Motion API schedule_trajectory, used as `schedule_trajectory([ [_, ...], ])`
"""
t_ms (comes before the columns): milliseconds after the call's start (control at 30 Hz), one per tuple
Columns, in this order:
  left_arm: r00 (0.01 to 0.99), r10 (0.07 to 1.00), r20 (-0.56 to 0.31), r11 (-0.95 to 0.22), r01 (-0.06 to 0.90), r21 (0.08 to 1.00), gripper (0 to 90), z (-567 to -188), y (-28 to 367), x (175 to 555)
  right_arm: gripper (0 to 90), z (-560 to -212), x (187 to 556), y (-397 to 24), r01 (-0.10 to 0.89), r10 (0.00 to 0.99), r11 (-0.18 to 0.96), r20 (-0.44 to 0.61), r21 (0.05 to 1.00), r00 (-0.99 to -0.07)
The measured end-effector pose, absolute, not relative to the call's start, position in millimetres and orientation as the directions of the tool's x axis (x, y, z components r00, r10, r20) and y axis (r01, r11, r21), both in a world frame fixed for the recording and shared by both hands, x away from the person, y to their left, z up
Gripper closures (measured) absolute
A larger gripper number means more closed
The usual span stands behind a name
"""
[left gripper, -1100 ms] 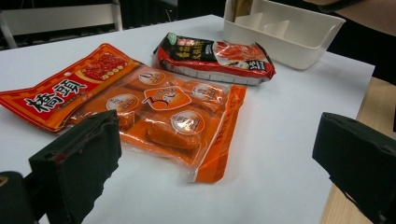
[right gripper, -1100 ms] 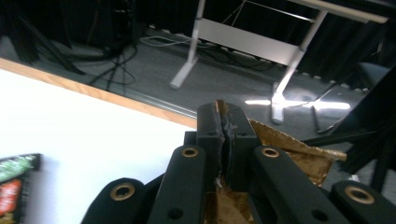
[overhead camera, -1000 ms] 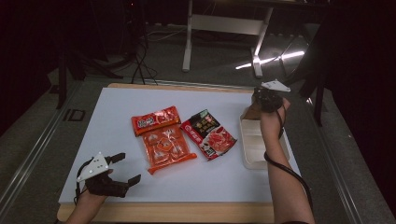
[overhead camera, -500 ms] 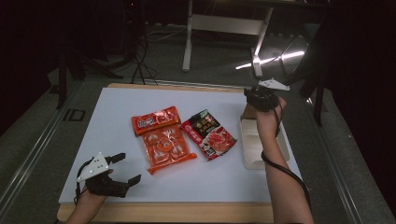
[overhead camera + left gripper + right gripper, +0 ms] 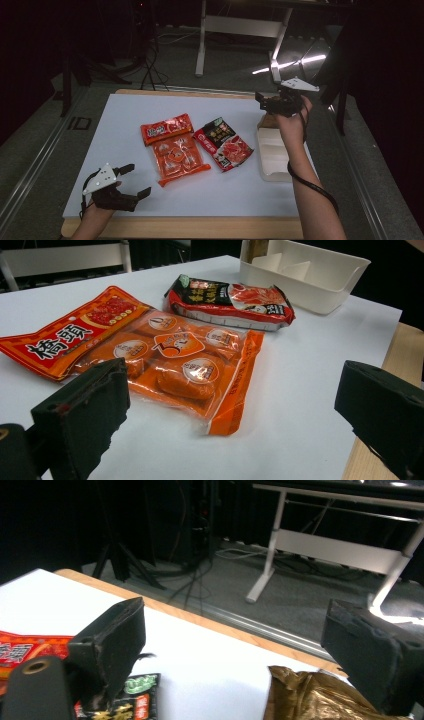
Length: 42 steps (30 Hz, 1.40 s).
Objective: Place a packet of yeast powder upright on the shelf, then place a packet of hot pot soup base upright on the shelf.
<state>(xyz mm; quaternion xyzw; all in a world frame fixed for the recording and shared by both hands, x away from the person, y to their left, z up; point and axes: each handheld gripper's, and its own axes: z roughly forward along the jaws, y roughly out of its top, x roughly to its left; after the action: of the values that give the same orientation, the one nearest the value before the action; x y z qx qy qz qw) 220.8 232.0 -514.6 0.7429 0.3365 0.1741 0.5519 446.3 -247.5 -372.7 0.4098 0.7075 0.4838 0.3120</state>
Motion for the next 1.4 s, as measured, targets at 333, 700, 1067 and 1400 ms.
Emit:
schedule_trajectory([
  [333,0.713,0.692,-0.114,-0.163,0.308,0.937,1.7,-514.5,231.6,220.4,14.5,-366.1,406.8,-248.9,0.211,0.807,0.192,-0.032,0.958,-0.589],
  [700,0.721,0.684,-0.114,-0.169,0.308,0.936,1.7,-514.4,226.1,219.8,14.3,-386.5,353.2,-261.6,0.227,0.775,0.192,-0.005,0.955,-0.632],
  [1067,0.726,0.678,-0.116,-0.174,0.312,0.934,1.7,-514.7,222.8,219.8,12.1,-407.3,343.5,-246.4,0.295,0.702,0.262,0.028,0.919,-0.712],
  [1400,0.73,0.674,-0.117,-0.175,0.312,0.934,1.7,-514.4,223.0,219.2,27.7,-414.7,359.2,-217.9,0.328,0.685,0.344,0.004,0.88,-0.729],
])
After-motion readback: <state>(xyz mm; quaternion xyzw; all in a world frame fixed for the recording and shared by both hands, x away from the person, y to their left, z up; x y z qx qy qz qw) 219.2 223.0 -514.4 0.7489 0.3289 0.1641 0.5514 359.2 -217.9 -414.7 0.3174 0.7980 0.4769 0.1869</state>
